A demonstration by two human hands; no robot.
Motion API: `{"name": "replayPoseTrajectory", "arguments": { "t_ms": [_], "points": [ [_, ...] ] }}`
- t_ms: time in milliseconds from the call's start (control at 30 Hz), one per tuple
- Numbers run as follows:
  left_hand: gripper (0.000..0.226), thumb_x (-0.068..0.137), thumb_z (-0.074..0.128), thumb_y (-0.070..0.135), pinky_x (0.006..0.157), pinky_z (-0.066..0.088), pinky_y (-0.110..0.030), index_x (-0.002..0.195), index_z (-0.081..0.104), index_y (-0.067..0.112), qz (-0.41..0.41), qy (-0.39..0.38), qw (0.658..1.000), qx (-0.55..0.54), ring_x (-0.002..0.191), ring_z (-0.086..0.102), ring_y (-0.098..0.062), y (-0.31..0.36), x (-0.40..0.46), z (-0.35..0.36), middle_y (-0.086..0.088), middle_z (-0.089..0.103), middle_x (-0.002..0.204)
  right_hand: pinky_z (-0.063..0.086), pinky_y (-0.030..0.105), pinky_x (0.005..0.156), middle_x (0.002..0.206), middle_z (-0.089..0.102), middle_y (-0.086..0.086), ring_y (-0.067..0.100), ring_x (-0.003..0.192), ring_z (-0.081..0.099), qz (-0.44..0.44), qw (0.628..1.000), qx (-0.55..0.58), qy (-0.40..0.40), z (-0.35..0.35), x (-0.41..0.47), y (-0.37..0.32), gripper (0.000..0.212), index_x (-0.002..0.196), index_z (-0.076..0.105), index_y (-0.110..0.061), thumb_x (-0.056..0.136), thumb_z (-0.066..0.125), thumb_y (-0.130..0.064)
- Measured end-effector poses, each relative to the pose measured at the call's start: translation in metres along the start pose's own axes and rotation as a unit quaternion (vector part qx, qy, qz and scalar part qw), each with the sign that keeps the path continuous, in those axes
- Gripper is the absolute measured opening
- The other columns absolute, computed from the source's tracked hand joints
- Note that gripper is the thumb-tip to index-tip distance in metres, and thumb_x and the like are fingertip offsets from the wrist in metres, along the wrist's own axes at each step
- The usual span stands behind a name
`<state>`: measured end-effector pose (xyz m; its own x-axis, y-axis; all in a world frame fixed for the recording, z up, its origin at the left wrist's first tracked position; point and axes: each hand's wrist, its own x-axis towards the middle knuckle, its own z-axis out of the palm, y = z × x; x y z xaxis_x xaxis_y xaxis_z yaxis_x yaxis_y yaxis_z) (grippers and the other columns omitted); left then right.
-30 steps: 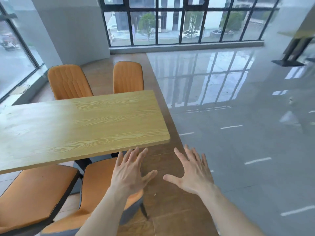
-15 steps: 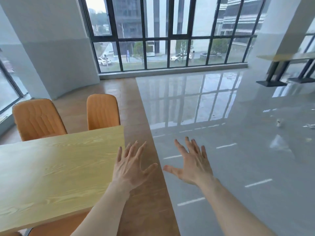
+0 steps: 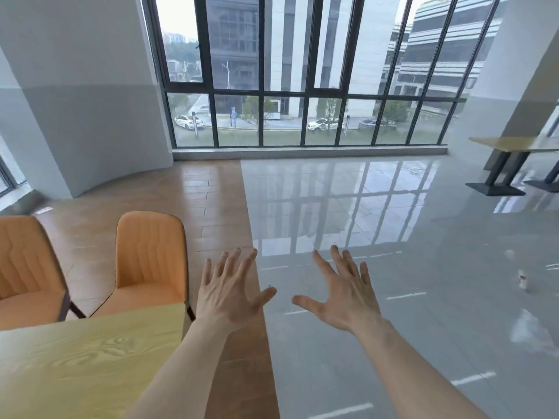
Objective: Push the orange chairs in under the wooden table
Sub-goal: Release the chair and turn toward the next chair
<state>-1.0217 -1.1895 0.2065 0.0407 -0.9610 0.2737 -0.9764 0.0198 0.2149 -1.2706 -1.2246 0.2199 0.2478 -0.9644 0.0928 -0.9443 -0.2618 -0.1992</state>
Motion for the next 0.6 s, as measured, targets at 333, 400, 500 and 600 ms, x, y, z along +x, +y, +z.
{"name": "replayPoseTrajectory", "arguments": {
  "t_ms": [333,400,500,600],
  "points": [
    [0.093,0.079,0.022,0.091,0.121,-0.009,-0.052,0.154,-0.005,0.044,-0.037,0.016,0.998,0.04,0.152,-0.003,-0.024,-0.021,0.248,0.078,0.0,0.005,0.167,-0.01,0.053,0.125,0.17,-0.018,0.001,0.024,0.156,-0.018,-0.057,0.998,0.0,0.009,0.025,0.282,0.057,0.118,0.158,-0.01,-0.043,0.064,0.025,-0.105],
    [0.093,0.079,0.023,0.091,0.121,-0.008,-0.053,0.154,-0.005,0.044,-0.057,0.019,0.997,0.049,0.152,-0.002,-0.024,-0.024,0.303,0.088,0.0,0.005,0.167,-0.009,0.053,0.125,0.17,-0.018,0.0,0.024,0.156,-0.018,-0.073,0.997,0.004,0.01,0.023,0.347,0.07,0.118,0.159,-0.009,-0.043,0.064,0.025,-0.105],
    [0.092,0.08,0.025,0.09,0.121,-0.009,-0.051,0.154,-0.005,0.044,-0.084,0.026,0.995,0.051,0.152,0.0,-0.024,-0.03,0.39,0.098,0.0,0.007,0.167,-0.009,0.053,0.125,0.171,-0.017,0.001,0.024,0.156,-0.017,-0.097,0.995,0.006,0.002,0.015,0.449,0.085,0.119,0.159,-0.009,-0.043,0.062,0.022,-0.104],
    [0.091,0.081,0.026,0.09,0.121,-0.009,-0.051,0.154,-0.004,0.045,-0.102,0.041,0.992,0.059,0.152,0.001,-0.024,-0.045,0.457,0.103,0.001,0.009,0.167,-0.01,0.053,0.125,0.17,-0.018,0.001,0.024,0.155,-0.019,-0.122,0.992,0.008,-0.014,0.009,0.534,0.083,0.117,0.159,-0.01,-0.043,0.065,0.026,-0.102]
  ]
}}
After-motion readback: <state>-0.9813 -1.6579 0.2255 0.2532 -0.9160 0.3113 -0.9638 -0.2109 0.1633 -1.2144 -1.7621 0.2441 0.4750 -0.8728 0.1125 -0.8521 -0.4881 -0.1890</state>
